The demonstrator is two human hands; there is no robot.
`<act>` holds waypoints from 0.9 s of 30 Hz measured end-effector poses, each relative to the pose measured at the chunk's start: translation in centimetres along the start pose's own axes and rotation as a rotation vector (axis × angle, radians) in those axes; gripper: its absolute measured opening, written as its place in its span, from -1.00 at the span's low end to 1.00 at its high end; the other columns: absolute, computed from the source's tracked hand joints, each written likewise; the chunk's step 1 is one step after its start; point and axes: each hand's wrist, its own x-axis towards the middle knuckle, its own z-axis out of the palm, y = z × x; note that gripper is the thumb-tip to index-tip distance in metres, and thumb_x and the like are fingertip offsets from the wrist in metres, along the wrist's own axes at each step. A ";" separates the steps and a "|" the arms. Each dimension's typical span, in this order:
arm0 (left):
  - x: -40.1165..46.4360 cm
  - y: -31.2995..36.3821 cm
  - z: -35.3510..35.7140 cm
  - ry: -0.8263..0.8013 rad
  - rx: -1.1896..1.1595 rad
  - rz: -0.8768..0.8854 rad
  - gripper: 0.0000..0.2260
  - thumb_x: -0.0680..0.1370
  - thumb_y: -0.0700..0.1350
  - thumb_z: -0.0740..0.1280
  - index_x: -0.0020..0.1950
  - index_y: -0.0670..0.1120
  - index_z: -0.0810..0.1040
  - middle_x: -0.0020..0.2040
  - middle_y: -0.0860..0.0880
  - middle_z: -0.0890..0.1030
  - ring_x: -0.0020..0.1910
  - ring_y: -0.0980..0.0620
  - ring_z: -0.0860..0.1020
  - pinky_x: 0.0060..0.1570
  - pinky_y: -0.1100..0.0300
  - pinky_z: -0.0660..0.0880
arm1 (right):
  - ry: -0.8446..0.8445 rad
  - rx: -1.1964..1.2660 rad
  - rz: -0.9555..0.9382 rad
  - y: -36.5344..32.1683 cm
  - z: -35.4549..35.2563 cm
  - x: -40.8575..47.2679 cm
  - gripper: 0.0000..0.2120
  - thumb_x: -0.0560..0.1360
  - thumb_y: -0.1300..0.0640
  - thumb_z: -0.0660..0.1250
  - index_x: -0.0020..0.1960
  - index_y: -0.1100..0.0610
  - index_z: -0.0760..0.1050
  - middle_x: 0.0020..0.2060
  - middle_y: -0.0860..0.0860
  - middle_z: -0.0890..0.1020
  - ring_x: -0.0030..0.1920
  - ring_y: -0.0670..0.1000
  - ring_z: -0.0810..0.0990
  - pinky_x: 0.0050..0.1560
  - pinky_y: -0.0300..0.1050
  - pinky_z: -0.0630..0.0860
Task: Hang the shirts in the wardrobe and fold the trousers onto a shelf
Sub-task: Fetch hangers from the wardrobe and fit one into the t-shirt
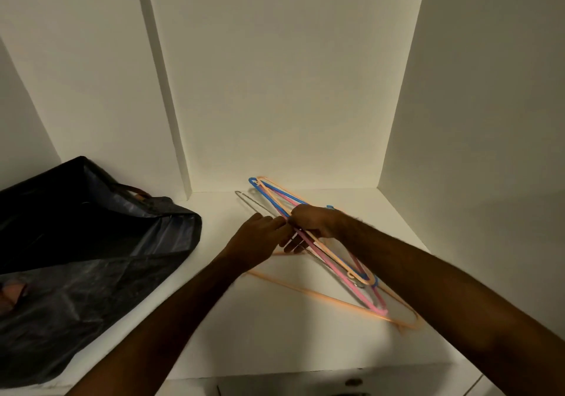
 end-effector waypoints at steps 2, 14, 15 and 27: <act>0.5 1.3 -0.3 0.085 -0.039 -0.011 -0.87 0.57 -0.19 0.24 0.01 -0.10 0.58 -0.12 -0.08 0.62 -0.31 -0.07 0.58 -0.35 0.11 0.47 | -0.016 0.082 0.043 0.3 -0.3 0.1 -0.77 0.63 0.28 0.12 0.03 0.40 0.50 -0.28 0.20 0.66 -0.34 0.10 0.67 -0.30 -0.05 0.65; -3.8 2.9 0.1 -0.332 -0.192 0.163 -0.73 0.64 0.02 0.21 0.30 0.04 0.54 0.20 0.01 0.56 0.11 0.01 0.57 0.04 0.05 0.57 | 0.064 -0.175 -0.092 2.9 -5.2 -4.3 -0.89 0.59 0.15 0.34 -0.04 0.17 0.45 -0.42 0.05 0.55 -0.53 -0.05 0.43 -0.53 -0.27 0.36; -3.9 2.8 0.2 -0.303 -0.161 0.186 -0.77 0.61 -0.06 0.27 0.25 0.03 0.57 0.13 0.01 0.58 0.04 0.01 0.59 -0.03 0.06 0.58 | 0.068 -0.191 -0.078 3.4 -4.7 -4.7 -0.90 0.60 0.16 0.33 0.02 0.17 0.44 -0.37 0.08 0.60 -0.50 -0.03 0.49 -0.51 -0.26 0.40; -1.6 3.0 -1.2 0.193 0.002 0.057 -0.85 0.46 -0.20 0.52 -0.01 -0.17 0.64 -0.08 -0.13 0.68 -0.10 -0.06 0.67 -0.12 0.08 0.60 | 0.031 -0.082 -0.001 6.4 0.1 -6.3 -0.69 0.62 -0.04 0.27 0.16 0.21 0.46 -0.18 0.14 0.70 -0.29 0.06 0.67 -0.29 -0.11 0.62</act>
